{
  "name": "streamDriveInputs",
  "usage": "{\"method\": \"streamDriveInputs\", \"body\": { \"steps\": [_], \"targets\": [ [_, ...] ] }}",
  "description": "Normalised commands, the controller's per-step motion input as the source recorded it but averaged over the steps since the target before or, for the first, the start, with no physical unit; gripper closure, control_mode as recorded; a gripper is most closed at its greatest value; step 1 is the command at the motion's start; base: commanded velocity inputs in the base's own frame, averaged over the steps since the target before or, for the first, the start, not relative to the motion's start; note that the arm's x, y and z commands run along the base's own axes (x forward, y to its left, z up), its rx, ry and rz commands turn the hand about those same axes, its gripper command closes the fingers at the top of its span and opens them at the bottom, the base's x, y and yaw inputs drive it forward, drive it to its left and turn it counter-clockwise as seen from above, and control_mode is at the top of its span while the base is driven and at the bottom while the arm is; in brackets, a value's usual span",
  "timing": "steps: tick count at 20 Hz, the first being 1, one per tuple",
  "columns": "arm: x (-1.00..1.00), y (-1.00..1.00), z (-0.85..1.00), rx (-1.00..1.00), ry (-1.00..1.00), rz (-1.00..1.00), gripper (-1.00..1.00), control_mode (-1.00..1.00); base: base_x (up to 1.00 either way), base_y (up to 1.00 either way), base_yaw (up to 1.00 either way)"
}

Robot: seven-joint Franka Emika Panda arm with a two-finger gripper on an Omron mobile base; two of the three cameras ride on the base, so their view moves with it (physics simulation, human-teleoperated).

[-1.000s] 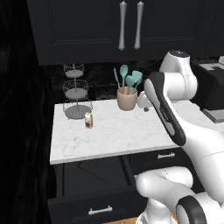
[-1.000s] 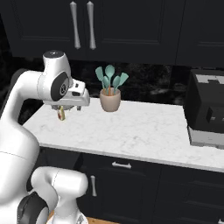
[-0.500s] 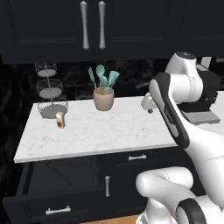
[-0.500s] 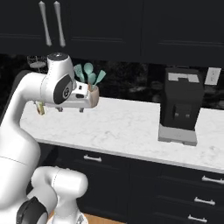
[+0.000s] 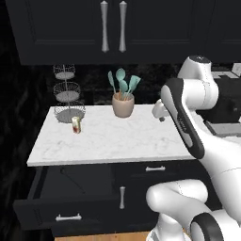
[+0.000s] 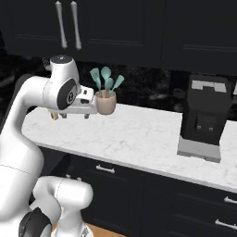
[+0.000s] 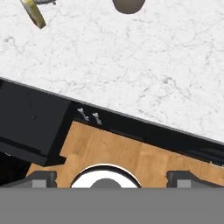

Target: Pick the ladle from the drawer and place it on the counter.

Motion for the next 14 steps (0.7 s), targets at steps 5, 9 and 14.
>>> {"method": "streamDriveInputs", "body": {
  "steps": [5, 9, 14],
  "targets": [
    [0.00, 0.00, 0.00, 0.00, 0.00, 0.00, -1.00, 1.00, -0.07, -0.02, 0.40],
    [0.00, 0.00, 0.00, 0.00, 0.00, 0.00, -1.00, 1.00, -0.03, -0.09, 0.45],
    [0.00, 0.00, 0.00, 0.00, 0.00, 0.00, -1.00, 1.00, 0.07, -0.45, 0.31]
  ]
}}
